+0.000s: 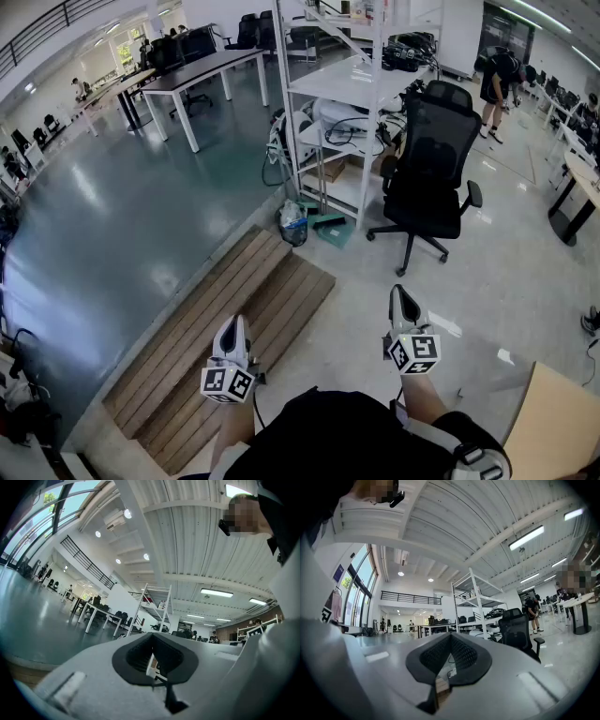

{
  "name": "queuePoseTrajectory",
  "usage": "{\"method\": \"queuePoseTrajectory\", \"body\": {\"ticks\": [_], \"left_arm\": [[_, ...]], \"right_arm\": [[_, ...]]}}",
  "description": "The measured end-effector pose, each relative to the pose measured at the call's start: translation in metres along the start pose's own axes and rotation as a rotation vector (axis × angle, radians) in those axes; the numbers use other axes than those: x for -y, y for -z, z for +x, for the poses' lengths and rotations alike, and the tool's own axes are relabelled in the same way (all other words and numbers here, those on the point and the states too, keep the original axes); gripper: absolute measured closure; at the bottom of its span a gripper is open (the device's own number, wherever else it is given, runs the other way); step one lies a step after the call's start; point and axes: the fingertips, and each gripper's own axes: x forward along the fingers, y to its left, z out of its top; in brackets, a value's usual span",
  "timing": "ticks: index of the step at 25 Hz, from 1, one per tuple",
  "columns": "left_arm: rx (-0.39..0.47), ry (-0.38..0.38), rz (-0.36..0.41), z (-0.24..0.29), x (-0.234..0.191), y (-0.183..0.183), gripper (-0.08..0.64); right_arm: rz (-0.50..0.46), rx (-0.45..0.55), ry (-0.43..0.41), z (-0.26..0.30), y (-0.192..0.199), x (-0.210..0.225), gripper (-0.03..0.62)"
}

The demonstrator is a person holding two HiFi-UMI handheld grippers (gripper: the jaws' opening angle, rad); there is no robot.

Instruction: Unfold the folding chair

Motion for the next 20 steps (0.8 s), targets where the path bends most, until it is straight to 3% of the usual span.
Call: {"method": "queuePoseTrajectory", "body": {"ticks": [20], "left_arm": [[0.024, -0.043, 0.003, -0.009, -0.004, 0.005, 0.558]], "right_arm": [[0.018, -0.035, -0.078, 0.011, 0.009, -0.01, 0.589]]}}
